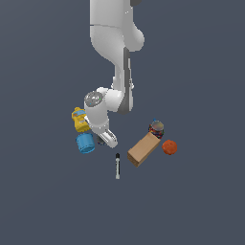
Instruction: Pick up a designated object from a clutter of objects.
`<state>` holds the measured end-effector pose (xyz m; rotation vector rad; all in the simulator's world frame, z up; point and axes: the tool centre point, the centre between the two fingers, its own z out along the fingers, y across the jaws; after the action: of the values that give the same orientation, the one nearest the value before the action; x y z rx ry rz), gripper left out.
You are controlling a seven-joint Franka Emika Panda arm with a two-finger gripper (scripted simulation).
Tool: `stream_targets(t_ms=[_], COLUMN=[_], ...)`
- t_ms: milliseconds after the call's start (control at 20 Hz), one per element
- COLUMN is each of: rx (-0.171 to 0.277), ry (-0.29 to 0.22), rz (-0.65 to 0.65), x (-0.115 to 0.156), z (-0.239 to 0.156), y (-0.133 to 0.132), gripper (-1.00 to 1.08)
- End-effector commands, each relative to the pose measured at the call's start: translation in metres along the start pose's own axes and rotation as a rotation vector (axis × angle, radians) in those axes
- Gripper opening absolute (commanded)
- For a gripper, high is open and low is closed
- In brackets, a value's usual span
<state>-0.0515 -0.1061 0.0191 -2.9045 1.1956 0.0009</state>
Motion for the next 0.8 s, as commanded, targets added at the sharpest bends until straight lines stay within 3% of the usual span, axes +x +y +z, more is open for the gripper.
stream_targets(t_ms=[0,350,750], rx=[0.001,0.001,0.0], ry=[0.001,0.001,0.001], rz=[0.0,0.0,0.001], x=[-0.001,-0.01,-0.026], z=[-0.006,-0.039,-0.104], y=[-0.001,-0.006,-0.015], gripper=[-1.0,-1.0,-1.0])
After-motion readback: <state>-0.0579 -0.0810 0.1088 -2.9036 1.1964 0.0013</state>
